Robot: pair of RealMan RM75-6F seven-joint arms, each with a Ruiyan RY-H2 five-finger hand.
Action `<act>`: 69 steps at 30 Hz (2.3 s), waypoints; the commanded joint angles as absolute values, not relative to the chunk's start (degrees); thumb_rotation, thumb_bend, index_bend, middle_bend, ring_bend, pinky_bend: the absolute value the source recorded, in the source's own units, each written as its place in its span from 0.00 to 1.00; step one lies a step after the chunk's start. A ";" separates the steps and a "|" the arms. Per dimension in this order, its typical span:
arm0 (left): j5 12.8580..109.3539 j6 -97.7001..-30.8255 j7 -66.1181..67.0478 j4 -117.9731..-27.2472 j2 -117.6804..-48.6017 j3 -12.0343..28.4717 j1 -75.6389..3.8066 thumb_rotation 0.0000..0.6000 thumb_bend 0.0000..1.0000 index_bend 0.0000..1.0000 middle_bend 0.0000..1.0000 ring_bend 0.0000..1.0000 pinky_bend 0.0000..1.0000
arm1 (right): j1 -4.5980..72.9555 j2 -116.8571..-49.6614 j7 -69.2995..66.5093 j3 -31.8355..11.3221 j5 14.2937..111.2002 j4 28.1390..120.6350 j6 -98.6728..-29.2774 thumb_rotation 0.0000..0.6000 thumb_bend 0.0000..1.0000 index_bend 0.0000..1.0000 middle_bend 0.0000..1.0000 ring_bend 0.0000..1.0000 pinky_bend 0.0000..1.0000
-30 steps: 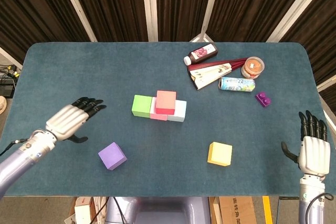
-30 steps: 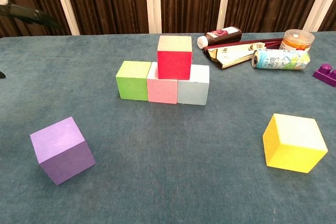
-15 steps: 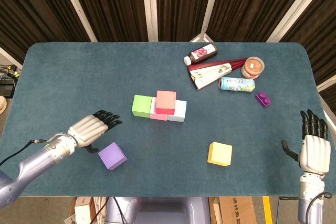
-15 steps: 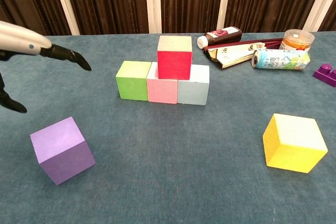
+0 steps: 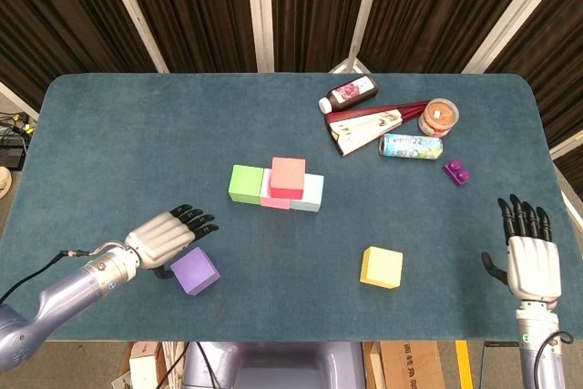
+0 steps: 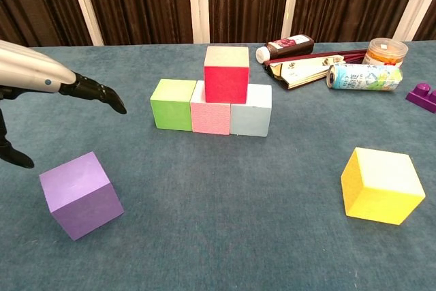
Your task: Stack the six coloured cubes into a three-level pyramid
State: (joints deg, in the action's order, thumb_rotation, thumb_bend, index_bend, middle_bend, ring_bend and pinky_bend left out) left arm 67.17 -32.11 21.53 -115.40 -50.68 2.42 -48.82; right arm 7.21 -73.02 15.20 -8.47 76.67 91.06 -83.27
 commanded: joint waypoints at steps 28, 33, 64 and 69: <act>68.60 -33.74 26.34 -116.20 -52.18 -3.07 -50.59 1.00 0.24 0.00 0.00 0.00 0.00 | 7.91 -75.72 16.21 -9.33 72.17 92.35 -81.76 1.00 0.29 0.00 0.00 0.00 0.00; 70.70 -34.64 26.21 -114.25 -53.81 -3.87 -49.76 1.00 0.24 0.01 0.00 0.00 0.00 | 7.74 -75.94 16.20 -9.74 71.19 92.89 -82.07 1.00 0.29 0.00 0.00 0.00 0.00; 76.35 -37.53 24.52 -108.85 -59.97 -4.89 -48.36 1.00 0.31 0.15 0.13 0.00 0.00 | 7.79 -75.85 16.88 -10.22 67.89 94.42 -81.32 1.00 0.29 0.00 0.00 0.00 0.00; 77.57 -37.89 23.79 -108.95 -60.04 -4.98 -48.14 1.00 0.33 0.17 0.14 0.00 0.00 | 7.71 -75.76 16.70 -10.29 67.60 94.73 -81.40 1.00 0.29 0.00 0.00 0.00 0.00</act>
State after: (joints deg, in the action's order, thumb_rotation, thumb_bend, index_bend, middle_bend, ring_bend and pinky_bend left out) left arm 77.50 -37.84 23.86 -108.93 -60.02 -4.96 -48.18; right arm 7.73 -75.78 16.74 -10.29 67.63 94.69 -81.39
